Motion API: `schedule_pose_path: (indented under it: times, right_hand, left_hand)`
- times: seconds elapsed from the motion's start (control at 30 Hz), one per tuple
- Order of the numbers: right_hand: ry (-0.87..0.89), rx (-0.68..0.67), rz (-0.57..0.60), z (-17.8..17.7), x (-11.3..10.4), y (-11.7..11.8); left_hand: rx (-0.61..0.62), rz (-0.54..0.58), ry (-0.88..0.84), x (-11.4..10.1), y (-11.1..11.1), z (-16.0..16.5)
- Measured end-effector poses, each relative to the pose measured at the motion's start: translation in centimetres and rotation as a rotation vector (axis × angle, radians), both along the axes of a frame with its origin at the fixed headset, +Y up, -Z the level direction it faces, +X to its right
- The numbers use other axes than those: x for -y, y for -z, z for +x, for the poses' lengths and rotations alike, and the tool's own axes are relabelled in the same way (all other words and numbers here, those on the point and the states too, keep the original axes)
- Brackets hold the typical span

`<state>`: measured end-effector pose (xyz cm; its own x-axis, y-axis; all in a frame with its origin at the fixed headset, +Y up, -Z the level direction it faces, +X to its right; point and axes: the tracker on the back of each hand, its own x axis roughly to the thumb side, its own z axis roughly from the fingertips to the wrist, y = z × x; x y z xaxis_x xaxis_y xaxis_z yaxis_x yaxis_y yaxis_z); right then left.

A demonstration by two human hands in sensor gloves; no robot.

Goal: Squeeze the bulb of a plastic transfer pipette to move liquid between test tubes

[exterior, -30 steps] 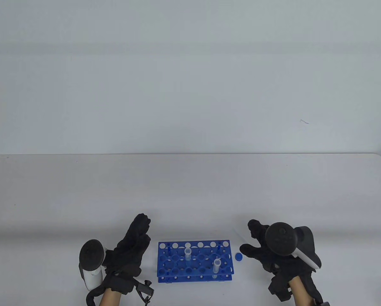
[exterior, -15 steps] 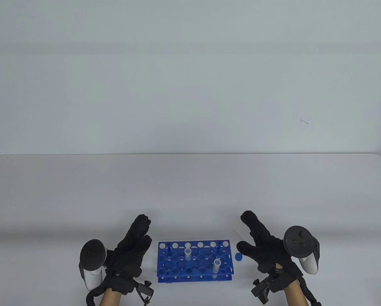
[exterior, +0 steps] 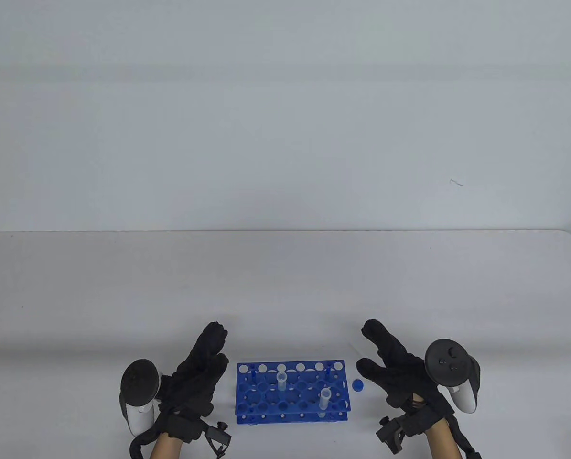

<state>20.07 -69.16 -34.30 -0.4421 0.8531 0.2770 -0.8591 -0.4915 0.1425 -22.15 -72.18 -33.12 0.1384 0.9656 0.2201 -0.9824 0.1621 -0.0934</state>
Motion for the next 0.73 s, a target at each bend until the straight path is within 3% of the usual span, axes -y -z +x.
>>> schedule_pose_path:
  times: [0.73]
  right_hand:
    - [-0.013, 0.009, -0.017, -0.28, 0.10, -0.22]
  left_hand:
    - [0.003, 0.001, -0.001, 0.00, -0.04, 0.05]
